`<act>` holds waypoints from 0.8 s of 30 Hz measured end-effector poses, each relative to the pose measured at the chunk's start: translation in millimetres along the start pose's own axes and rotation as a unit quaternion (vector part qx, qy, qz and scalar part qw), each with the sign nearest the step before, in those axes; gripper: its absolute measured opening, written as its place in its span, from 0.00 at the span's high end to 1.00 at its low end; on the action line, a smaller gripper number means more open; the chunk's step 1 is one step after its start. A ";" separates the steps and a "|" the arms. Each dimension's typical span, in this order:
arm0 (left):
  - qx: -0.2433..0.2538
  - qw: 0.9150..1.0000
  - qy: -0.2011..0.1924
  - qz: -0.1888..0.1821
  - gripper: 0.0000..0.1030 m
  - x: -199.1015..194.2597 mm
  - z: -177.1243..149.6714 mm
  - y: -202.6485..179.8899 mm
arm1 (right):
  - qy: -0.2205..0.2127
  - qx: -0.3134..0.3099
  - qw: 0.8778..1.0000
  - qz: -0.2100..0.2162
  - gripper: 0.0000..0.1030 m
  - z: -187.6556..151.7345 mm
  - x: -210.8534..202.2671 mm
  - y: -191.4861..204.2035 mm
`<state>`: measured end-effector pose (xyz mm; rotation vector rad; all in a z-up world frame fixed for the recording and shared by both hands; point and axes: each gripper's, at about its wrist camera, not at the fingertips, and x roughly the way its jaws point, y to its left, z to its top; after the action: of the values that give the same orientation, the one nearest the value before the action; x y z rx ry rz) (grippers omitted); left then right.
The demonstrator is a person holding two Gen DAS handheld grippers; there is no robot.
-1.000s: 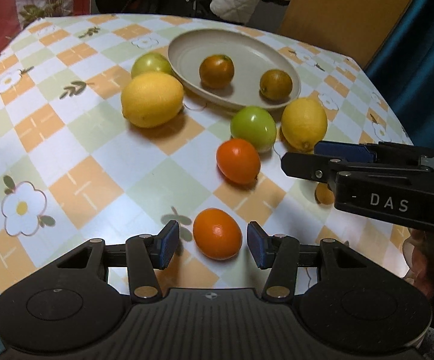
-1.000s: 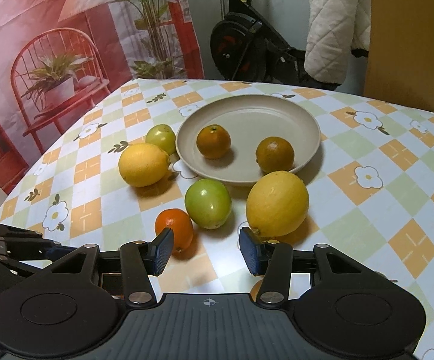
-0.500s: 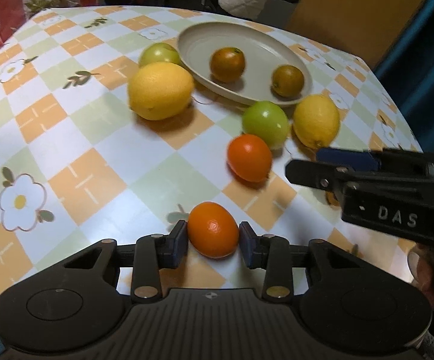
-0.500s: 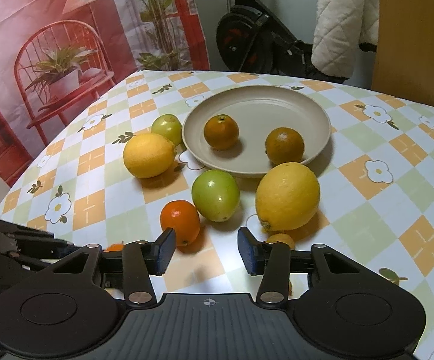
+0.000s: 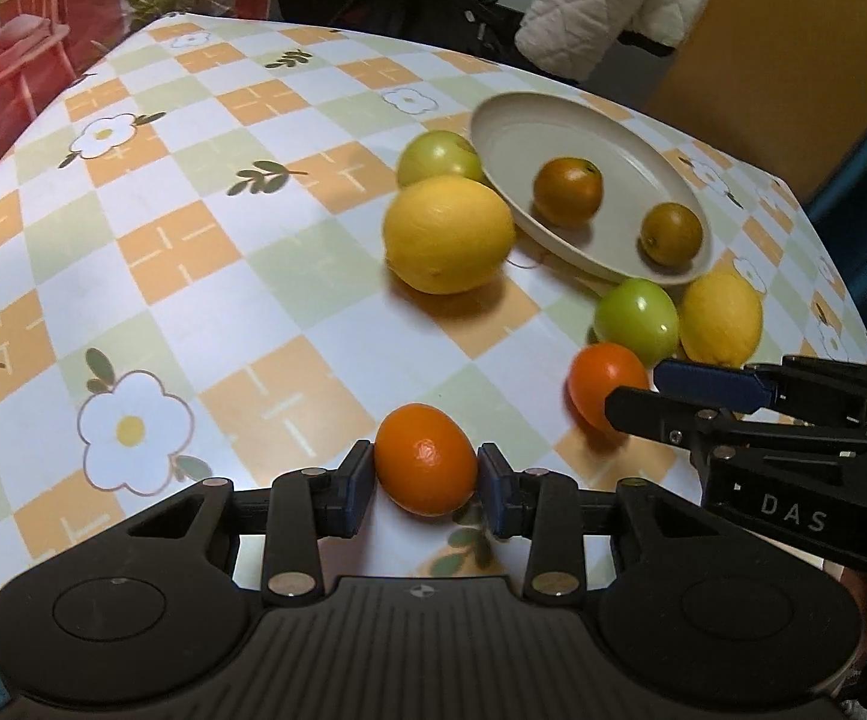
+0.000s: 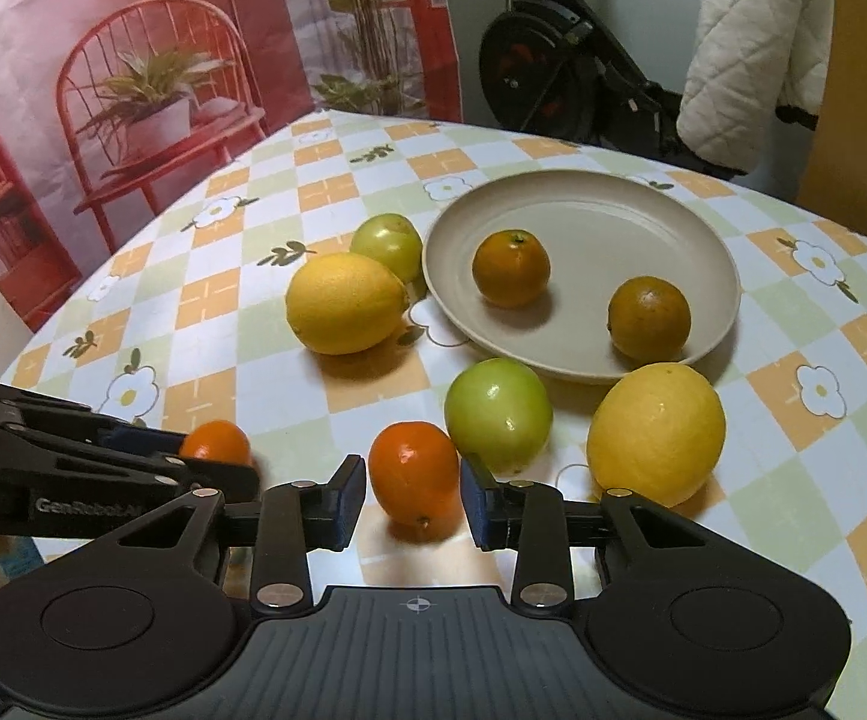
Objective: Organize fruits
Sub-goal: 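Grasp a bright orange mandarin with the right tool while the left tool grasps another, then carry both mandarins toward the plate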
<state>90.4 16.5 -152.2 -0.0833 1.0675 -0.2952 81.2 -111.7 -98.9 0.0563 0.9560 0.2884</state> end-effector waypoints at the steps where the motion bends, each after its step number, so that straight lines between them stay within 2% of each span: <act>1: -0.002 1.000 0.000 0.000 0.62 0.1 0.1 1.6 | 0.001 0.000 1.000 0.000 0.68 0.2 1.2 0.5; 24: 0.005 1.000 -0.002 0.004 0.62 2.0 -1.8 4.7 | 0.014 0.016 1.000 -0.002 0.68 2.0 14.3 -0.2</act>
<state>90.7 20.6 -155.7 -0.0710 1.0625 -0.2928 90.6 -107.9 -109.2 0.0797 0.9877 0.2712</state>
